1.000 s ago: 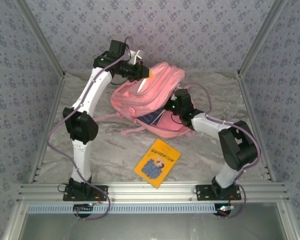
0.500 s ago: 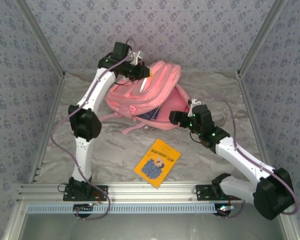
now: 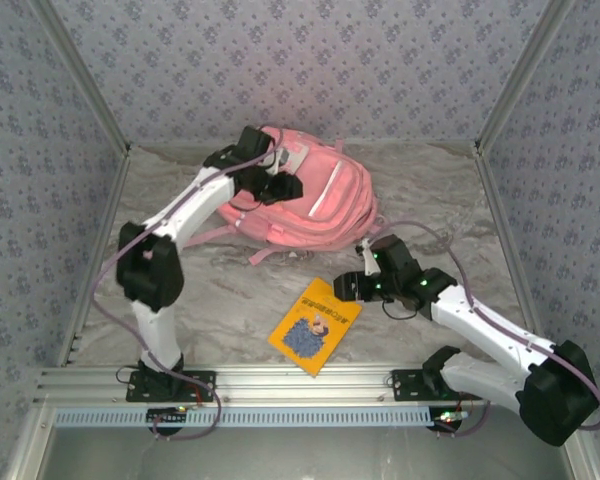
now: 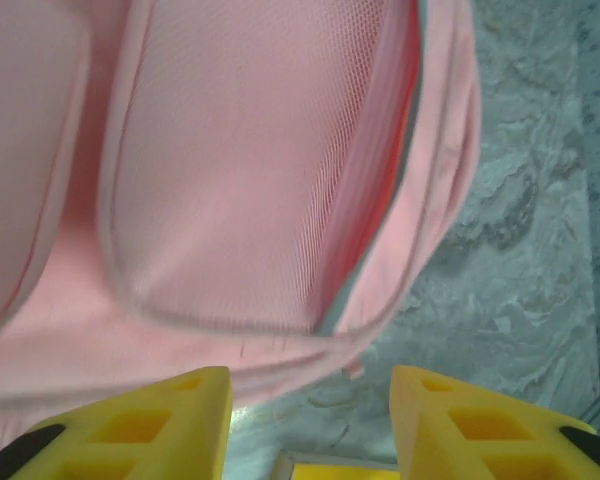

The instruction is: Pack the student bag

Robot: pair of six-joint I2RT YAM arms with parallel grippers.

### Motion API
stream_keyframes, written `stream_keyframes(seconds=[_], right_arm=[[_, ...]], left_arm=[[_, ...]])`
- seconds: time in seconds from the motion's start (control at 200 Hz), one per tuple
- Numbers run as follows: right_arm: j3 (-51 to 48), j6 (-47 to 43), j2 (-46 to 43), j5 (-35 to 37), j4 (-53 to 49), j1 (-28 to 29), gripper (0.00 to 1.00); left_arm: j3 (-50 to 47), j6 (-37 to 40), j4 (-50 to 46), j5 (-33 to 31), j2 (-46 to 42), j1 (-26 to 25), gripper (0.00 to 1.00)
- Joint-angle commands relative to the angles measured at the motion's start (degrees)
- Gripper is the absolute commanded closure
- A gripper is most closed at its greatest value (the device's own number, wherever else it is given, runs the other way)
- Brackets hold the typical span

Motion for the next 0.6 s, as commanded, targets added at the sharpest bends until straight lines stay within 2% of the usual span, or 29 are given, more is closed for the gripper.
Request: stream_keyframes(seconds=[0.0,0.09,0.195,0.27,0.465,0.595], right_arm=[[-1.45,-0.09,2.2,-3.63,-5.68,2.73,0.41],[-2.73,0.97,5.31,-5.73,-4.53,4.0,0.48],[-3.97,2.13,9.05,-11.05,-2.12,4.89,0.47],[-4.03,2.63,11.3,-12.02,-1.98,5.86,0.45],[-4.97,4.17,13.75,-13.42,-0.68,6.8,0.43],[-3.81,4.67,18.7,-13.65,3.12,6.8,0.43]], left_arm=[[-11.63,-5.58,11.24,0.17,-9.21,0.28,0.53],[-21.09,-9.13,14.79,2.31,-12.26,-0.83,0.53],[-29.0,-11.2,17.11,3.99,-14.07,-2.49,0.53],[-33.86,-12.39,18.89,4.17,-15.85,-2.83,0.53],[-40.66,-12.16,18.39,-1.16,-20.96,-3.26,0.53],[-43.2,-12.03,19.31,-0.69,-20.18,-3.55,0.53]])
